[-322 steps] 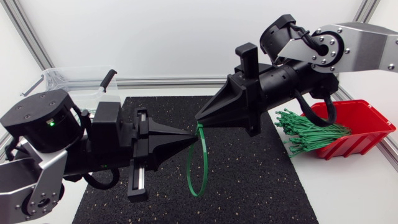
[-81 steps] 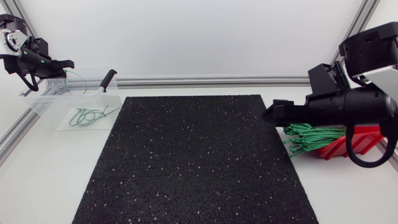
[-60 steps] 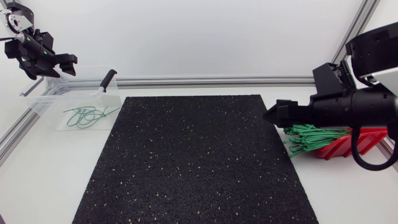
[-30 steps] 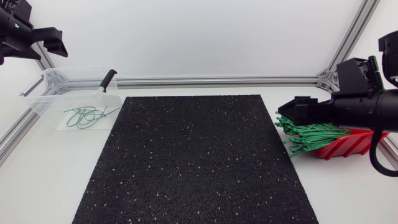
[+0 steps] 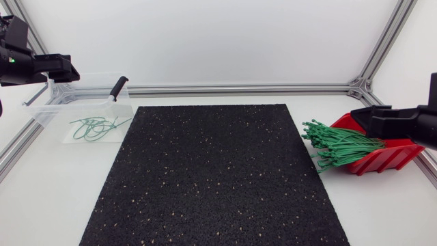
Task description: Take a green cable tie from the red box, thread the tail through the head to close it, then place it in the transparent bin on the left.
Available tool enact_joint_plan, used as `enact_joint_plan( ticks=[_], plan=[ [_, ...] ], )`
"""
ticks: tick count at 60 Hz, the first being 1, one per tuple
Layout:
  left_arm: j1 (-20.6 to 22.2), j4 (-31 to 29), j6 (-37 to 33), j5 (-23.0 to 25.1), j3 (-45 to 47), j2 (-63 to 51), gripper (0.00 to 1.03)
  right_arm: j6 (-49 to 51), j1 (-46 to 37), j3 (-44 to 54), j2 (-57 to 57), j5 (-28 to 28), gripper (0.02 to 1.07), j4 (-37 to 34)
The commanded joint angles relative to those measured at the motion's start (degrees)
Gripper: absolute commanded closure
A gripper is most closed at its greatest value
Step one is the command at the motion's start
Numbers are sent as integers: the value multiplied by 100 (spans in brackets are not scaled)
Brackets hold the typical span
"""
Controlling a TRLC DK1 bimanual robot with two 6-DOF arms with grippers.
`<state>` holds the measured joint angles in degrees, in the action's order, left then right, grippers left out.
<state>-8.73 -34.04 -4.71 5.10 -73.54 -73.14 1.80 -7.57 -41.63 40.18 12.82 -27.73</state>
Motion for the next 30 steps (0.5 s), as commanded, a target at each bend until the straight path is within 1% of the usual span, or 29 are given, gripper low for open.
enact_joint_plan(
  ticks=[1,7,12,15,18,22,30],
  plan=[
    [56,363,40,17,569,608,4,162,-130,295,-301,36,6,153],
    [117,724,67,17,1166,1030,4,162,-192,577,-564,36,6,276],
    [144,1339,67,17,1852,1417,4,171,-236,867,-846,19,6,452],
    [179,1611,67,17,2186,1610,4,171,-245,999,-1004,19,6,470],
    [249,1761,93,17,2467,1769,4,171,-245,1130,-1180,19,6,487],
    [276,2103,137,17,2871,2015,4,171,-245,1289,-1443,19,6,523],
    [434,2666,155,17,3680,2744,4,126,-117,1671,-1795,-147,6,810]
  ],
)
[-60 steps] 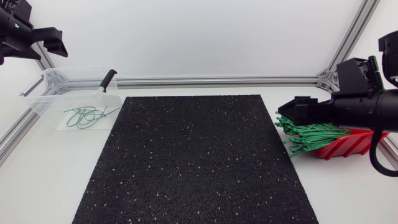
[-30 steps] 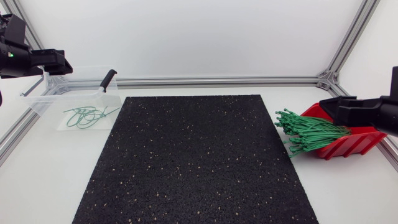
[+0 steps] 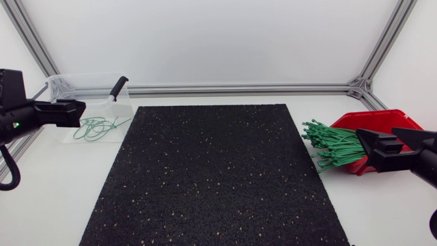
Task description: Take a green cable tie from the red box, thread the tail through the head to close it, then place it in the transparent bin on the left.
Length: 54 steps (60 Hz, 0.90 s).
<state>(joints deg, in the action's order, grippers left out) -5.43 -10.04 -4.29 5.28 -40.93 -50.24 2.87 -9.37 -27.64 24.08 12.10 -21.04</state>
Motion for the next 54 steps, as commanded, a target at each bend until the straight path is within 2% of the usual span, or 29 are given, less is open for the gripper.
enact_joint_plan(
  ticks=[1,17,24,54],
  plan=[
    [112,336,113,-1,524,568,4,13,80,321,-228,-97,6,180],
    [156,1206,201,-1,1781,1728,4,-82,351,1093,-917,-449,6,788],
    [175,1407,272,-11,2184,2187,4,-124,471,1436,-1223,-605,6,1058],
    [362,1203,352,-273,3151,3624,4,-287,937,2764,-2408,-1210,6,2104]
  ],
)
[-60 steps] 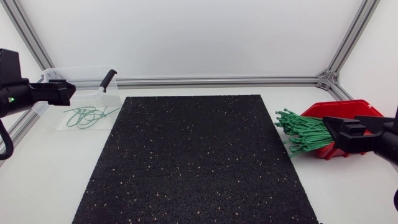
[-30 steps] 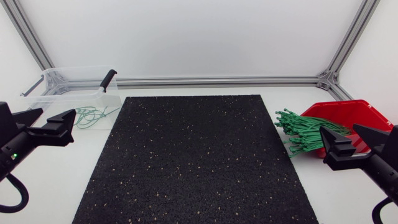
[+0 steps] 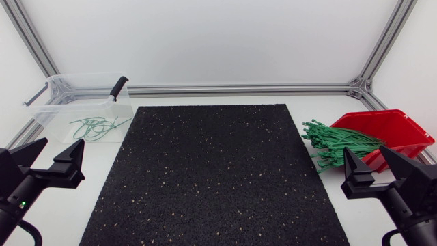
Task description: Take a green cable tie from the red box, thread the tail through the head to close it, then place it in the transparent bin on the left.
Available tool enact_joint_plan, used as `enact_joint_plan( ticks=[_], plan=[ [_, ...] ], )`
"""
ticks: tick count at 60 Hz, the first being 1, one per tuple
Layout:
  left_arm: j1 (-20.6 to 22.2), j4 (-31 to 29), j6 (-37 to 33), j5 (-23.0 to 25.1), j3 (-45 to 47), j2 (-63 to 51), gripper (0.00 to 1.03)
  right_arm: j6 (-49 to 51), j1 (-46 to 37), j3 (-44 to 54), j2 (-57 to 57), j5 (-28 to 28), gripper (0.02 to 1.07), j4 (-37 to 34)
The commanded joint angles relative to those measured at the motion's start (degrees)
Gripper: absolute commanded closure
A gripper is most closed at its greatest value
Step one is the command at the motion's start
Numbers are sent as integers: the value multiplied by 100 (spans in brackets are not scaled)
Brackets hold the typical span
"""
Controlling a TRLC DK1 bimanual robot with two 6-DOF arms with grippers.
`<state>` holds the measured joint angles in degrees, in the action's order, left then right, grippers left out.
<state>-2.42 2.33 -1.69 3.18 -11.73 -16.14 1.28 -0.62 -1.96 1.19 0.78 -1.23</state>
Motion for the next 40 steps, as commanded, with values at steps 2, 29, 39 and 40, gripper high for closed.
enact_joint_plan(
  ticks=[2,29,39,40],
  plan=[
    [73,-48,97,-81,298,314,4,-128,62,196,-119,-78,6,123],
    [242,-233,169,-318,1173,1614,4,-128,62,196,-119,-78,6,123],
    [242,-233,169,-318,1173,1614,4,-128,62,196,-119,-78,6,123],
    [242,-233,169,-318,1173,1614,4,-128,62,196,-119,-78,6,123]
  ],
)
